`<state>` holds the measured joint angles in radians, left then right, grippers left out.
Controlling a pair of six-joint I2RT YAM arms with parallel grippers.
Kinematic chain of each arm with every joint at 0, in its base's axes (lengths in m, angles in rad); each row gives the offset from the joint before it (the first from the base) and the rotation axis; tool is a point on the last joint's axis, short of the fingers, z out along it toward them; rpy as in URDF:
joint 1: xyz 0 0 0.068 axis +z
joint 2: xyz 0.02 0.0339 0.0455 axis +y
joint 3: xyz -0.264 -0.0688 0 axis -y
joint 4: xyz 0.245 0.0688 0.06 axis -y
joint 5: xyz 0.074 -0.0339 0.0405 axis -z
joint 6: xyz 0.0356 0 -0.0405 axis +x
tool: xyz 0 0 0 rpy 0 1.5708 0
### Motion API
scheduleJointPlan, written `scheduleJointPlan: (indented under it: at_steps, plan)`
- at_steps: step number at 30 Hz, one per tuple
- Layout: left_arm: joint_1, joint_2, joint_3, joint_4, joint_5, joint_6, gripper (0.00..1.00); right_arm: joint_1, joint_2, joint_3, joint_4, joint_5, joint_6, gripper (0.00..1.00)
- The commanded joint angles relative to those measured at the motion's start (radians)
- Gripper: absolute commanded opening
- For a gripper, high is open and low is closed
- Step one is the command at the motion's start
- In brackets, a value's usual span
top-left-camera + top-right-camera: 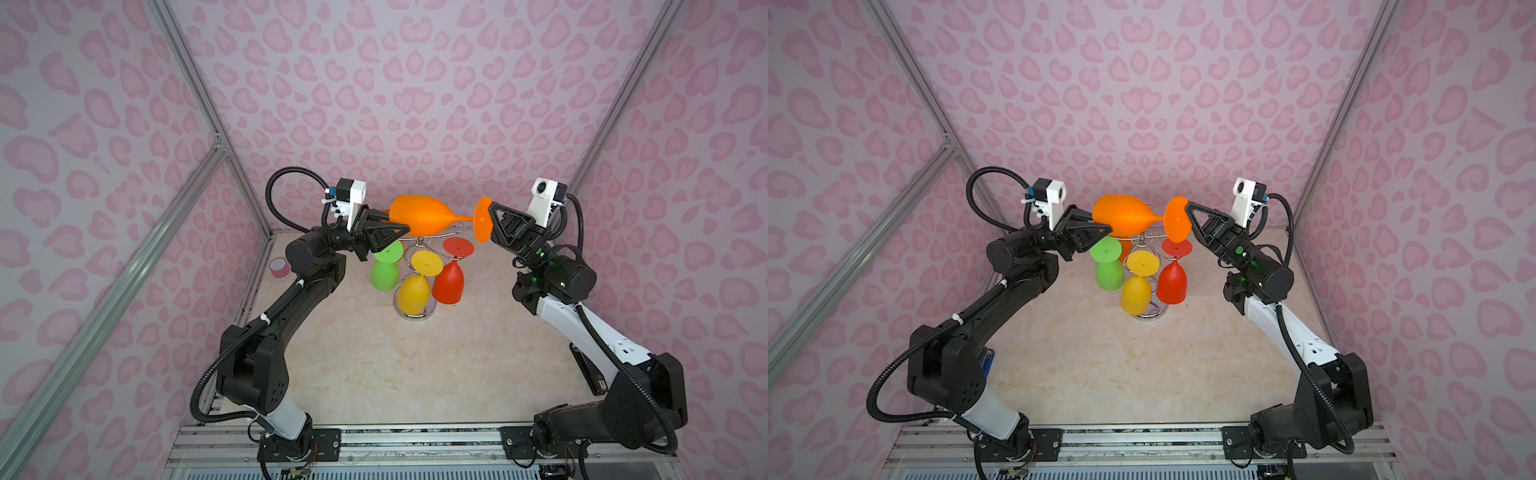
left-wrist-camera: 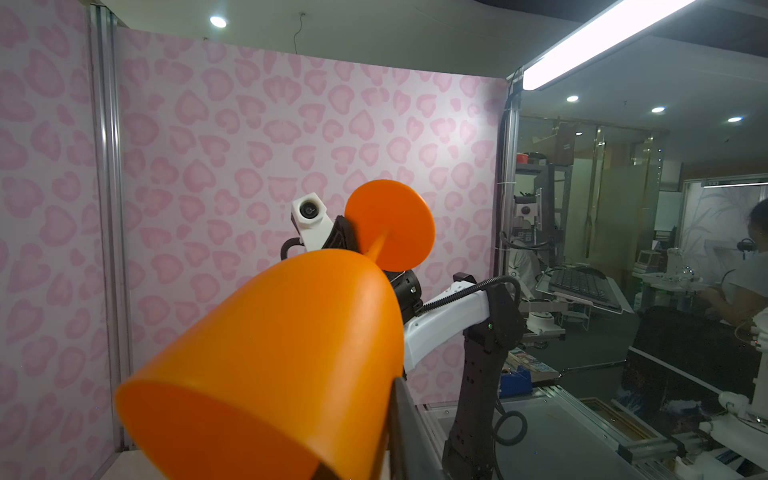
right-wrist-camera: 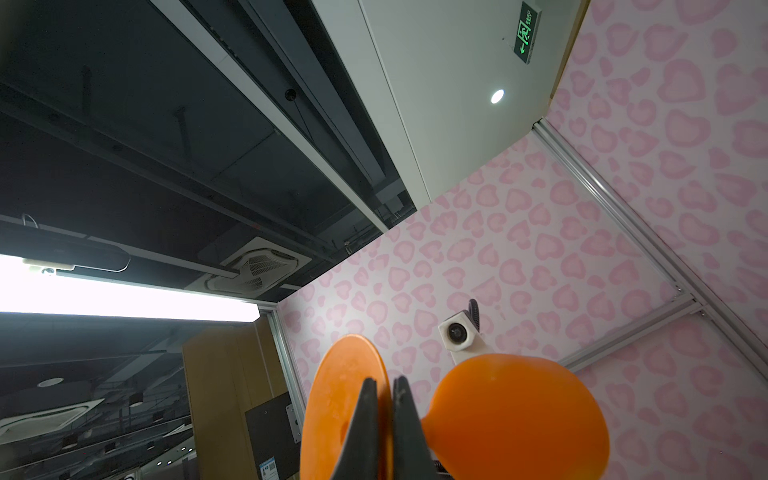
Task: Take the wine glass off the wine glass rack
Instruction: 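Grasp the orange glass bowl with the left gripper near the right gripper, then open the right gripper and withdraw it while the left gripper holds the glass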
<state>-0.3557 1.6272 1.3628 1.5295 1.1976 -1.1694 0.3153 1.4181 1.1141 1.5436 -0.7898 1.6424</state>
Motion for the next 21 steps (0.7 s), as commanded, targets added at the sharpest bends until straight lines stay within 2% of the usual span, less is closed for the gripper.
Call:
scheduleJointPlan:
  at_steps: [1, 5, 9, 13, 16, 21]
  plan:
    - [0.001, 0.001, -0.008, -0.022, -0.058, 0.006, 0.05, -0.002, 0.01, -0.012, 0.015, -0.117, -0.008, 0.0]
    - [0.001, -0.004, -0.01, -0.012, -0.058, -0.003, 0.02, -0.027, 0.018, -0.026, 0.015, -0.117, 0.0, 0.01]
    - [0.0, -0.01, -0.007, -0.002, -0.053, -0.022, 0.02, -0.069, 0.024, -0.046, 0.015, -0.108, 0.003, 0.26]
    - [0.001, -0.033, -0.007, 0.001, -0.029, -0.036, 0.02, -0.13, 0.02, -0.064, 0.015, -0.101, 0.007, 0.43]
    - [-0.002, -0.065, -0.007, -0.035, 0.005, -0.021, 0.02, -0.194, 0.002, -0.093, 0.012, -0.086, 0.011, 0.53]
    - [-0.003, -0.131, -0.011, -0.119, 0.049, 0.03, 0.02, -0.305, -0.062, -0.159, -0.109, -0.081, -0.052, 0.59]
